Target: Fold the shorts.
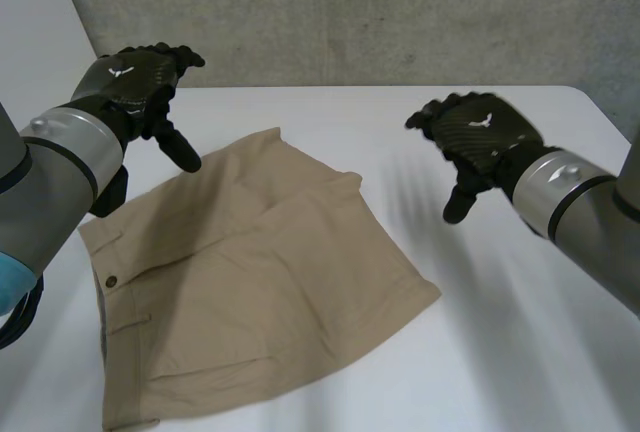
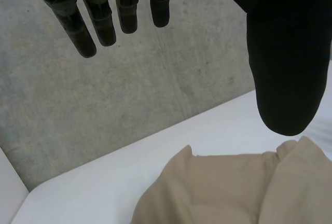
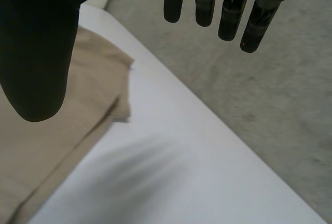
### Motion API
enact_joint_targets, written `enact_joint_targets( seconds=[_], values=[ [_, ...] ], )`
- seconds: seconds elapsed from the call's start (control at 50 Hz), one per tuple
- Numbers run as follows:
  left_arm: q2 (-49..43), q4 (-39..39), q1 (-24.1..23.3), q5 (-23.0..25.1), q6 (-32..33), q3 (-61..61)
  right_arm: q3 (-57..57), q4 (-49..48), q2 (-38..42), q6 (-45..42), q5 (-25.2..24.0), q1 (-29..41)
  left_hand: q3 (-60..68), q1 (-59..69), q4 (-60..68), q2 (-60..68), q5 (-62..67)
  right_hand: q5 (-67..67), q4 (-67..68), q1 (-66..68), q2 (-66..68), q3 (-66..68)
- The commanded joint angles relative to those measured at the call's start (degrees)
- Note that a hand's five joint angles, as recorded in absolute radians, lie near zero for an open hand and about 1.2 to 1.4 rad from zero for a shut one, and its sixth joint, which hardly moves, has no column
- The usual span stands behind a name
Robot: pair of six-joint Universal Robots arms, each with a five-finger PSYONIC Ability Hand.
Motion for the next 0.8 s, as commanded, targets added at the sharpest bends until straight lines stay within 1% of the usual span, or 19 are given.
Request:
enact_joint_targets(
  seconds=[0.02,0.2,0.26,0.28,0.32,0.36,0.38,0.44,0.54,0.58,0.68,0.8],
  values=[
    [-1.5,-0.2,-0.3,-0.1,2.7,-0.1,1.2,0.3,1.6,-0.8,-4.6,1.1,-1.8,0.0,-0.4,-1.1,-0.6,-3.7,-3.1,1.1,-2.5,-0.8],
    [-1.2,-0.3,-0.8,-0.1,3.5,-1.2,1.2,0.4,1.9,-0.9,-5.4,0.7,-1.6,0.1,-0.2,-0.9,-0.4,-3.7,-3.1,1.1,-2.5,-0.8],
    [-0.9,-0.5,-0.8,-0.1,3.6,-3.2,2.7,1.0,1.9,-1.6,-6.5,1.1,-1.4,0.3,0.0,-0.8,-0.3,-3.7,-3.1,1.1,-2.5,-0.8],
    [-0.9,-0.6,-0.9,-0.1,3.6,-3.8,3.6,1.1,1.9,-2.5,-7.1,1.0,-1.4,0.3,0.0,-0.8,-0.3,-3.7,-3.1,1.1,-2.5,-0.8],
    [-0.6,-0.3,-0.8,-0.1,3.7,-5.7,6.6,0.9,2.4,-6.9,-9.2,0.7,-1.4,0.3,0.0,-0.8,-0.3,-3.7,-3.1,1.1,-2.5,-0.8],
    [-0.2,-0.3,-0.8,-0.1,3.8,-6.8,8.2,0.9,3.2,-9.6,-9.9,0.7,-1.4,0.3,0.0,-0.8,-0.3,-3.7,-3.1,1.1,-2.5,-0.8],
    [0.1,-0.3,-0.8,-0.1,3.9,-7.4,9.9,0.8,3.9,-12.1,-9.8,0.7,-1.4,0.3,0.0,-0.8,-0.3,-3.7,-3.1,1.1,-2.5,-0.8],
    [1.2,-0.3,-0.6,0.0,4.4,-9.1,12.7,0.3,4.7,-16.2,-9.8,0.6,-1.6,0.1,-0.2,-0.9,-0.4,-3.7,-3.1,1.1,-2.5,-0.8],
    [2.0,0.1,-0.1,-0.1,4.9,-11.4,14.5,-3.1,7.2,-17.4,-9.8,0.6,-1.8,0.0,-0.4,-1.1,-0.6,-3.7,-3.1,1.1,-2.5,-0.8],
    [2.1,0.1,-0.1,-0.1,4.9,-11.8,14.9,-4.8,8.0,-17.3,-9.8,0.5,-1.9,-0.2,-0.5,-1.3,-0.8,-1.8,-1.2,3.0,-0.6,1.1],
    [2.3,0.2,-0.1,-0.1,4.9,-13.2,15.9,-9.8,10.5,-17.4,-9.8,0.7,-2.3,-0.6,-0.9,-1.6,-1.1,8.5,9.1,13.3,9.7,11.3],
    [2.6,0.3,-0.1,-0.2,4.9,-14.4,15.5,-12.1,12.8,-17.6,-9.8,0.8,-2.6,-0.9,-1.2,-1.9,-1.5,18.2,18.8,23.1,19.4,21.1]
  ],
)
